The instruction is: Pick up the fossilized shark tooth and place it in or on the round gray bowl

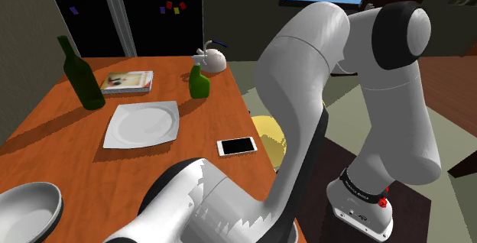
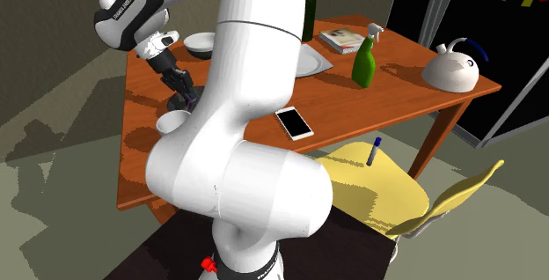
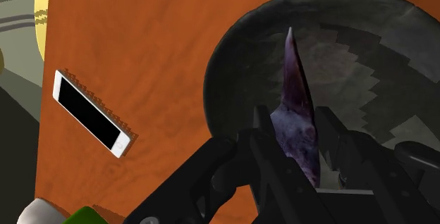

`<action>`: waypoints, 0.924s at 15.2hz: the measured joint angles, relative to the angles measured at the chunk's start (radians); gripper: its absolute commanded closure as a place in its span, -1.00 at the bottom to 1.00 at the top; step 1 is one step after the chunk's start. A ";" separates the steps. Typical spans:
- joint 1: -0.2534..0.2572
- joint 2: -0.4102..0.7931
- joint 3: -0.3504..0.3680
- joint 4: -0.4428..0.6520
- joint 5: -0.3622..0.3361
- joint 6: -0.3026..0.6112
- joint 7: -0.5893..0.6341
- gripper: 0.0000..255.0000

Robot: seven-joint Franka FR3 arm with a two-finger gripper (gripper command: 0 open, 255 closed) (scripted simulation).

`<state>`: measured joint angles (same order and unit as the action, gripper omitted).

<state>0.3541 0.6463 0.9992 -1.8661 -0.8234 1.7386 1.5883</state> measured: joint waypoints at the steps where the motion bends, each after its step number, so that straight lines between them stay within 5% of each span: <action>1: 0.000 0.000 0.000 0.000 0.000 0.000 0.000 -1.00; 14: 0.033 -0.025 0.031 0.088 0.048 -0.093 -0.028 -1.00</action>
<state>0.3871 0.6211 1.0299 -1.7785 -0.7750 1.6458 1.5606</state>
